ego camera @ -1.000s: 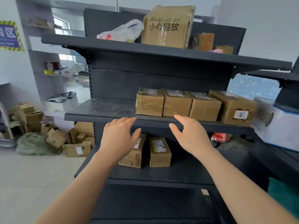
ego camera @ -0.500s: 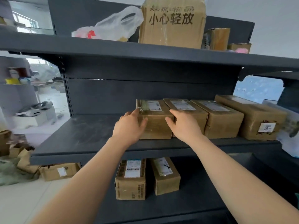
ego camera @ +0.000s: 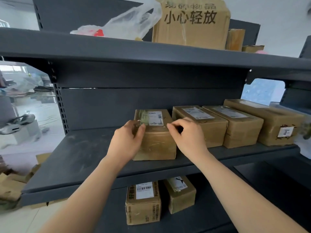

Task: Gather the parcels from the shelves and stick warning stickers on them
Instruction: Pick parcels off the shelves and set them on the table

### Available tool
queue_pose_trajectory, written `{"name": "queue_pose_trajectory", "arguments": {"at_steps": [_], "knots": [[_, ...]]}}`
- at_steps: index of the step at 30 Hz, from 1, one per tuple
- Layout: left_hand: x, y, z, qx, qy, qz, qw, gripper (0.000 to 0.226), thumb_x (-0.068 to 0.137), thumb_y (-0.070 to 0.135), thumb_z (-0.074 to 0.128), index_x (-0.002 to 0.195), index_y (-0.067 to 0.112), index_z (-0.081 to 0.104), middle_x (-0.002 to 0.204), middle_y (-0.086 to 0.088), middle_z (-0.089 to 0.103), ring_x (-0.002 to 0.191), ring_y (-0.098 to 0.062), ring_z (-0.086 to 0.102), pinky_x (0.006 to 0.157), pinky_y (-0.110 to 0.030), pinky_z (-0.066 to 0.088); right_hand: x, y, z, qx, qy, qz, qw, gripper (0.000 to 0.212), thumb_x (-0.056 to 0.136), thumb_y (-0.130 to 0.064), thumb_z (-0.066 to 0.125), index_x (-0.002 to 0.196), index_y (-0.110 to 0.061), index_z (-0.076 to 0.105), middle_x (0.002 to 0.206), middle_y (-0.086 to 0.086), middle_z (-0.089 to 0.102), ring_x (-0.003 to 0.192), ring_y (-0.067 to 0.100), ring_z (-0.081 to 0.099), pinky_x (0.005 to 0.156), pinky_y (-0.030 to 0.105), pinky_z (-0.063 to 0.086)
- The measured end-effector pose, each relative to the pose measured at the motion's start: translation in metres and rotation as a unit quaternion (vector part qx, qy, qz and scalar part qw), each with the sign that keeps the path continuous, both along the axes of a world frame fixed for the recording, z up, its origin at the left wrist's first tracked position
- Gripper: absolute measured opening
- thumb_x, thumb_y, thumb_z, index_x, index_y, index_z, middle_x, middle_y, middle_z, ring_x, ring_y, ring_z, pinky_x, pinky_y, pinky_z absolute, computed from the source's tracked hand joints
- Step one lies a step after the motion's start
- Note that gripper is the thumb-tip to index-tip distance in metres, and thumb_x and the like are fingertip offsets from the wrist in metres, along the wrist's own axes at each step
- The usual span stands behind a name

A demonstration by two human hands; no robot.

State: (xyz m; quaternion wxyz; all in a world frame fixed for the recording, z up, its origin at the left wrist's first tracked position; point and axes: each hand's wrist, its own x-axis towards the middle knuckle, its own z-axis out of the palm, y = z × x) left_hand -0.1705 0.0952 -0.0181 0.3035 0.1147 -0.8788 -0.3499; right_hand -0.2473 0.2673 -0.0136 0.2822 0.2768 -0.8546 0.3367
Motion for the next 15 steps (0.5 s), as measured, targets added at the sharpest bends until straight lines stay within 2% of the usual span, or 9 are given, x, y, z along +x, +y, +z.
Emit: {"name": "queue_pose_trajectory", "arguments": {"at_steps": [3, 5, 7, 9, 11, 12, 14, 15], "knots": [[-0.003, -0.012, 0.003, 0.029, -0.009, -0.011, 0.999, 0.039, 0.094, 0.046, 0.051, 0.12, 0.018, 0.06, 0.101, 0.002, 0.068, 0.09, -0.015, 0.063, 0.071, -0.023, 0.049, -0.003, -0.012, 0.004, -0.03, -0.076, -0.006, 0.997, 0.026, 0.089, -0.042, 0.06, 0.099, -0.019, 0.068, 0.104, -0.002, 0.058, 0.087, 0.005, 0.053, 0.082, 0.026, 0.048], [-0.009, -0.017, 0.007, 0.067, -0.05, -0.037, 0.996, 0.048, 0.092, 0.049, 0.052, 0.129, 0.017, 0.054, 0.118, 0.001, 0.064, 0.103, -0.017, 0.06, 0.084, -0.028, 0.047, -0.006, -0.017, 0.005, -0.03, -0.15, -0.005, 0.988, 0.041, 0.088, -0.05, 0.057, 0.118, -0.021, 0.061, 0.124, 0.002, 0.052, 0.099, 0.01, 0.054, 0.084, 0.025, 0.044], [-0.012, -0.018, 0.01, 0.132, -0.086, -0.069, 0.985, 0.056, 0.092, 0.05, 0.052, 0.136, 0.016, 0.046, 0.125, 0.002, 0.059, 0.105, -0.015, 0.055, 0.087, -0.028, 0.042, -0.007, -0.02, 0.006, -0.034, -0.227, 0.009, 0.973, 0.059, 0.09, -0.056, 0.05, 0.139, -0.024, 0.045, 0.14, 0.003, 0.044, 0.119, 0.017, 0.049, 0.091, 0.028, 0.04], [-0.012, -0.016, 0.01, 0.203, -0.104, -0.101, 0.968, 0.062, 0.091, 0.053, 0.053, 0.141, 0.018, 0.04, 0.121, 0.007, 0.057, 0.105, -0.014, 0.056, 0.089, -0.029, 0.044, -0.006, -0.022, 0.005, -0.046, -0.269, 0.023, 0.962, 0.067, 0.091, -0.059, 0.046, 0.148, -0.025, 0.031, 0.15, 0.001, 0.037, 0.133, 0.02, 0.04, 0.101, 0.033, 0.037], [-0.011, -0.015, 0.007, 0.251, -0.102, -0.112, 0.956, 0.066, 0.086, 0.057, 0.058, 0.141, 0.027, 0.038, 0.118, 0.011, 0.059, 0.105, -0.015, 0.061, 0.095, -0.035, 0.049, -0.004, -0.023, 0.003, -0.052, -0.274, 0.028, 0.96, 0.069, 0.092, -0.059, 0.044, 0.15, -0.027, 0.026, 0.152, 0.001, 0.034, 0.137, 0.02, 0.035, 0.106, 0.035, 0.034], [-0.01, -0.014, 0.005, 0.264, -0.093, -0.116, 0.953, 0.057, 0.084, 0.057, 0.06, 0.133, 0.035, 0.041, 0.112, 0.015, 0.06, 0.101, -0.011, 0.062, 0.093, -0.036, 0.051, -0.003, -0.023, 0.002, -0.058, -0.273, 0.029, 0.96, 0.069, 0.092, -0.059, 0.044, 0.15, -0.027, 0.026, 0.153, 0.001, 0.033, 0.138, 0.02, 0.034, 0.106, 0.035, 0.033], [-0.004, -0.01, 0.003, 0.282, -0.071, -0.126, 0.948, 0.035, 0.085, 0.052, 0.062, 0.114, 0.045, 0.043, 0.099, 0.025, 0.059, 0.091, 0.001, 0.061, 0.082, -0.027, 0.051, 0.002, -0.022, 0.001, -0.075, -0.27, 0.035, 0.959, 0.069, 0.092, -0.057, 0.046, 0.151, -0.028, 0.024, 0.154, -0.001, 0.03, 0.14, 0.018, 0.031, 0.108, 0.033, 0.031], [-0.002, -0.007, 0.001, 0.284, -0.057, -0.127, 0.949, 0.032, 0.086, 0.052, 0.062, 0.112, 0.048, 0.044, 0.099, 0.026, 0.06, 0.089, 0.004, 0.06, 0.077, -0.022, 0.049, 0.005, -0.021, 0.0, -0.085, -0.267, 0.041, 0.959, 0.069, 0.092, -0.055, 0.047, 0.151, -0.028, 0.023, 0.155, -0.002, 0.029, 0.14, 0.017, 0.029, 0.109, 0.032, 0.029]]}}
